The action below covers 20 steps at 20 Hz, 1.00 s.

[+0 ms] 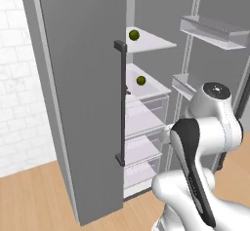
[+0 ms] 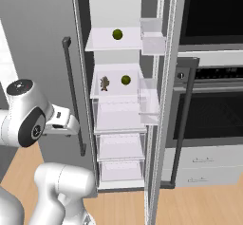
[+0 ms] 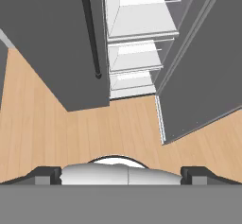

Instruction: Place one lime and one fish in each tupperware on the nearby counter, to pack two identical lunches.

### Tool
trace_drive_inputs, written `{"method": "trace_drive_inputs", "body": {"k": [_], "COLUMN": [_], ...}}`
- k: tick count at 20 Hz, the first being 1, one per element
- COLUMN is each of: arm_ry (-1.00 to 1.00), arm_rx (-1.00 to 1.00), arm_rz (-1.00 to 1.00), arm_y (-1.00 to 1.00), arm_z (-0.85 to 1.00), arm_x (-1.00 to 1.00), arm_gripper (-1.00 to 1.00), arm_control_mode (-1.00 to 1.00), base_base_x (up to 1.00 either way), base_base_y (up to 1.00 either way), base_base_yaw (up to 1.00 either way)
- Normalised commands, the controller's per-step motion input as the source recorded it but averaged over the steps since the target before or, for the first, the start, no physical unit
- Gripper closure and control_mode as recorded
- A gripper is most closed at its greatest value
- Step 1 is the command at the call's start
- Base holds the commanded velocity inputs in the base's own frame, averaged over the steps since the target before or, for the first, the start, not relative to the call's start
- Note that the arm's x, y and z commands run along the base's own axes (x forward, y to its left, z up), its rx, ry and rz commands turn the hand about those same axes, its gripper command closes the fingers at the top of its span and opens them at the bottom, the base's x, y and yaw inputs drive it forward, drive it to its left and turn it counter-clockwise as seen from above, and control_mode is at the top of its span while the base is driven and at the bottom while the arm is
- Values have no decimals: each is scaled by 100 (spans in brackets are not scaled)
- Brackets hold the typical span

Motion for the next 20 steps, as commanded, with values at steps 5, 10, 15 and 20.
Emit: {"method": "trace_drive_inputs", "body": {"k": [5, 10, 15, 20], "arm_ry": [0, 0, 0, 0], "arm_rx": [0, 0, 0, 0], "arm_rz": [0, 0, 0, 0], "arm_y": [0, 0, 0, 0], "arm_z": [0, 0, 0, 0], "arm_x": [0, 0, 0, 0], "arm_gripper": [-100, -100, -100, -100], "arm_control_mode": [100, 100, 100, 100], "base_base_x": [56, 64, 33, 25], "base_base_y": [-11, -20, -21, -29], "base_base_yaw": [22, 22, 6, 0]}}
